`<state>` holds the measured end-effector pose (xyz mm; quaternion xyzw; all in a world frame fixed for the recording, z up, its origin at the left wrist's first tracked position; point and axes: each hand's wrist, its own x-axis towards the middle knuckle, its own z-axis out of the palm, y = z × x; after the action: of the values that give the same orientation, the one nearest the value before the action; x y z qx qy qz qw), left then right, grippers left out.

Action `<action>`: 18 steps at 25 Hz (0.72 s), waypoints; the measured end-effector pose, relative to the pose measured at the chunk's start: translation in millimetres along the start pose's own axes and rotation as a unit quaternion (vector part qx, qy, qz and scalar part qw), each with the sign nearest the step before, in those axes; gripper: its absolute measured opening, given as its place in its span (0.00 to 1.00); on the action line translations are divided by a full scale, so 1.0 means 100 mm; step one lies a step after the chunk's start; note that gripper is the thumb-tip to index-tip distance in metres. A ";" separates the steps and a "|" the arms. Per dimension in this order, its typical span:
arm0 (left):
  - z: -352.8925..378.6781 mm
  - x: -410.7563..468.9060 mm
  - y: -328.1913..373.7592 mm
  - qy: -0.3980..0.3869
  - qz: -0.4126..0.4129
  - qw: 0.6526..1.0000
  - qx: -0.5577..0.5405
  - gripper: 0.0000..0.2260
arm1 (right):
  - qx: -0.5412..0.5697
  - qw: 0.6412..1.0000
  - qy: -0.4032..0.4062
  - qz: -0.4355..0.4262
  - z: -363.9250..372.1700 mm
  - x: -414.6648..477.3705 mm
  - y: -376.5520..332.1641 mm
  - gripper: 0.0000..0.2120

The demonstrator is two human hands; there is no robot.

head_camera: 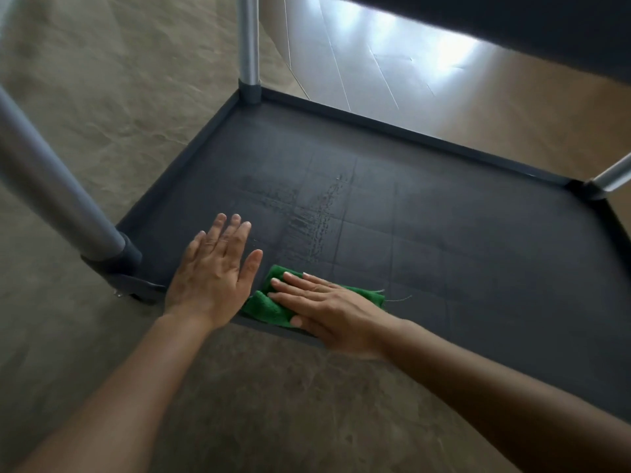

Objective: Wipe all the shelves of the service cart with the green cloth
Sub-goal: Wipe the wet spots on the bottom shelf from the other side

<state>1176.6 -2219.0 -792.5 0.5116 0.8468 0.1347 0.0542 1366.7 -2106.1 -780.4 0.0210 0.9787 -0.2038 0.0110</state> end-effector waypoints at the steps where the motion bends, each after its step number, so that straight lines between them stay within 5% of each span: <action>1: 0.01 0.00 -0.01 -0.010 -0.006 1.000 -0.009 0.32 | -0.001 1.000 -0.004 -0.009 -0.02 0.05 0.04 0.22; 5: -0.01 -0.01 -0.02 -0.036 -0.011 0.999 -0.020 0.34 | -0.002 1.000 0.010 0.010 -0.17 0.32 0.43 0.22; 14: -0.03 -0.04 0.06 -0.029 -0.019 0.999 -0.007 0.35 | -0.032 0.951 0.084 0.296 -0.66 1.26 1.61 0.22; 18: -0.01 -0.01 0.05 -0.021 -0.030 0.999 0.003 0.35 | -0.063 0.958 0.096 0.262 -0.54 1.13 1.35 0.23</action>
<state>1180.9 -2217.9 -790.5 0.4885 0.8610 0.1202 0.0745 1259.4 -1956.5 -787.7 0.2956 0.9462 -0.1284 -0.0290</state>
